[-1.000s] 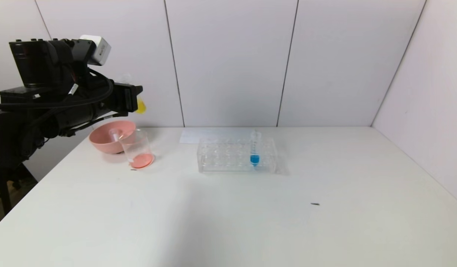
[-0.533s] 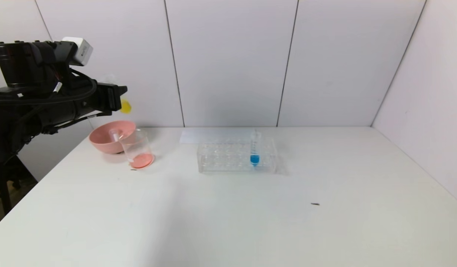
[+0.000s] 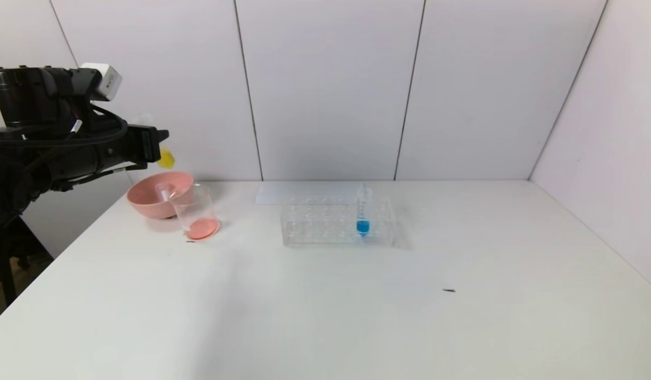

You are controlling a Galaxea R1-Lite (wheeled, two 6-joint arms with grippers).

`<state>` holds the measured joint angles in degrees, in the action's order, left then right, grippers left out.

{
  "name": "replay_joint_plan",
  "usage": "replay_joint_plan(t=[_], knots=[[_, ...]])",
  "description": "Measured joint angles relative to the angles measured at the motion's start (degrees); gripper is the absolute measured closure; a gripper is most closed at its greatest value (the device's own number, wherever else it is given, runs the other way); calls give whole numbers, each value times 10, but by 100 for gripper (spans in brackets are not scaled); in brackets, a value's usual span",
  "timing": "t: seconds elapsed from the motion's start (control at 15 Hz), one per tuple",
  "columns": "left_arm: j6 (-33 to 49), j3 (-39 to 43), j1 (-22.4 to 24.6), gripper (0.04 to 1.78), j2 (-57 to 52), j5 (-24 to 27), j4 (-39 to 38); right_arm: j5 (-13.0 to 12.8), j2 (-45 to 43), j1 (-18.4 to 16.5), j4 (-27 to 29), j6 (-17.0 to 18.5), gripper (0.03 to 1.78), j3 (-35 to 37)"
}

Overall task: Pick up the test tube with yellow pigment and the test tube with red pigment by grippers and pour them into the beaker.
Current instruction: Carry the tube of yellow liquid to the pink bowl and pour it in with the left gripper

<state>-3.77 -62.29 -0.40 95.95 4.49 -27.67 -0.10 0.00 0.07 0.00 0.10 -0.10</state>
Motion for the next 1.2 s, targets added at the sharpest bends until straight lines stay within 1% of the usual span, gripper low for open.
replay_joint_plan(t=[1.2], knots=[[-1,1,54,135,58,2,-7,0,0,0,0,0,11,0]])
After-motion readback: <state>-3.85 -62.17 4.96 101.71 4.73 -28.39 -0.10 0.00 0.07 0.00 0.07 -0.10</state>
